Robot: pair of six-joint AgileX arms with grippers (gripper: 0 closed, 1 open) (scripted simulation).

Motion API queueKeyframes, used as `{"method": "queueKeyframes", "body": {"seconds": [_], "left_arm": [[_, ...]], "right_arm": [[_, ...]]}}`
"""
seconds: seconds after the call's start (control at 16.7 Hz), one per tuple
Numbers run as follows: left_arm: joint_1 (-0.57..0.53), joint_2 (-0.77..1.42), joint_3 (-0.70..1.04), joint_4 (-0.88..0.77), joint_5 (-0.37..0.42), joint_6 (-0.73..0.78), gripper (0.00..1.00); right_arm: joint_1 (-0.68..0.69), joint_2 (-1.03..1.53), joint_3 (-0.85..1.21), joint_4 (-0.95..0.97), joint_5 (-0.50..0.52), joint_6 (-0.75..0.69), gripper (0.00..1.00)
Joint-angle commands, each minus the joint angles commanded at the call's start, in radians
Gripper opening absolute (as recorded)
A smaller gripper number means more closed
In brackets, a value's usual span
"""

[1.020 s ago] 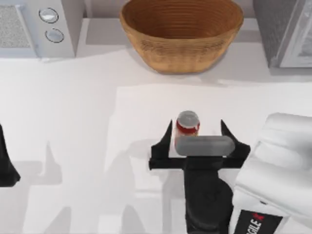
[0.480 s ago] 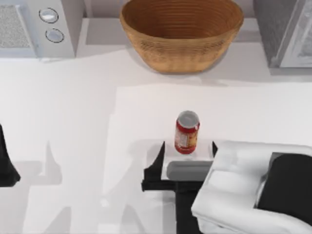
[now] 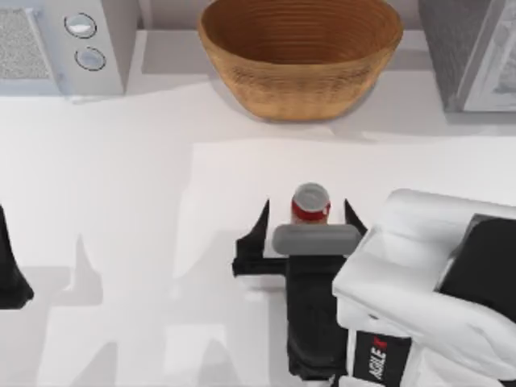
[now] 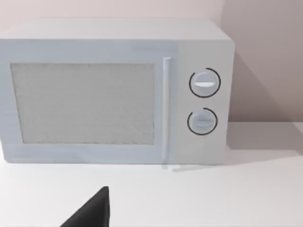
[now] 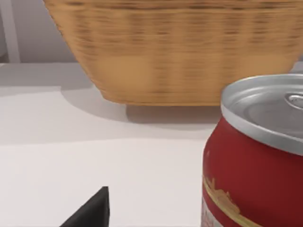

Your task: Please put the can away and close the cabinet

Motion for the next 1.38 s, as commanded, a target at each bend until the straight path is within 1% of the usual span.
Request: {"method": "queueKeyframes", "body": {"seconds": [0.12,0.3,1.08,1.14,1.38], "left_arm": [[0.0,0.0,0.0,0.0,0.0,0.0,1.0],[0.0,0.0,0.0,0.0,0.0,0.0,1.0],[0.0,0.0,0.0,0.0,0.0,0.0,1.0],[0.0,0.0,0.0,0.0,0.0,0.0,1.0],[0.0,0.0,0.0,0.0,0.0,0.0,1.0]], "right_arm": [[-0.025,0.003,0.021,-0.018,-0.025,0.0,1.0],[-0.026,0.003,0.022,-0.019,-0.026,0.0,1.0],[-0.026,0.003,0.022,-0.019,-0.026,0.0,0.02],[-0.026,0.003,0.022,-0.019,-0.026,0.0,0.0],[-0.026,0.003,0.022,-0.019,-0.026,0.0,0.0]]}}
